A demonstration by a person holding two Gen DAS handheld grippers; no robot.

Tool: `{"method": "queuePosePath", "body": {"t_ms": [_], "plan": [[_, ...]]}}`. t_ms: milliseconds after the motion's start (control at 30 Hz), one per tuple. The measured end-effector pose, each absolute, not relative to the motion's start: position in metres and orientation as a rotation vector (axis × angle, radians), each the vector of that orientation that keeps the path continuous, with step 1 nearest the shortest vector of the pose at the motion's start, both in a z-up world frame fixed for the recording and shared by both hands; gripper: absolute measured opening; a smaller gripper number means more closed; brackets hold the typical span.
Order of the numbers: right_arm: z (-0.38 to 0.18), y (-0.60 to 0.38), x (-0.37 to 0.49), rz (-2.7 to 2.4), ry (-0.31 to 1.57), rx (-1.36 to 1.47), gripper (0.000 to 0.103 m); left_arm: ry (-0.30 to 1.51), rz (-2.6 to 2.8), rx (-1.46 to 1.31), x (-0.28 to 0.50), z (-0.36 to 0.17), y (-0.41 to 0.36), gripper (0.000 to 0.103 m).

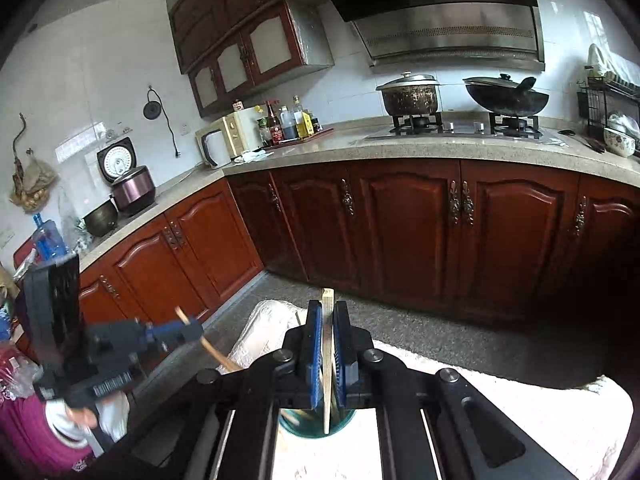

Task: Organize utensils
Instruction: 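Lower both chopsticks into the floral cup and open both tools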

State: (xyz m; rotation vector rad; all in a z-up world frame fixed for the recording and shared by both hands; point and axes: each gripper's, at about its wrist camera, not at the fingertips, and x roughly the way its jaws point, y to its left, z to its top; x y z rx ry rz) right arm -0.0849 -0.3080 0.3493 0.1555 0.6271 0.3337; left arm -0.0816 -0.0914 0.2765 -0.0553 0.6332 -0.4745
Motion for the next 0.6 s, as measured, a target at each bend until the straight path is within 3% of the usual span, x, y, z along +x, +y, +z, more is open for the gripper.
{"method": "queuePosePath", "body": {"t_ms": [600], "plan": [[0.239,-0.284,-0.036,0.345,0.818,0.145,0.007,0.715,-0.460,-0.052,-0.066,0.232,-0.107,0.005]]}}
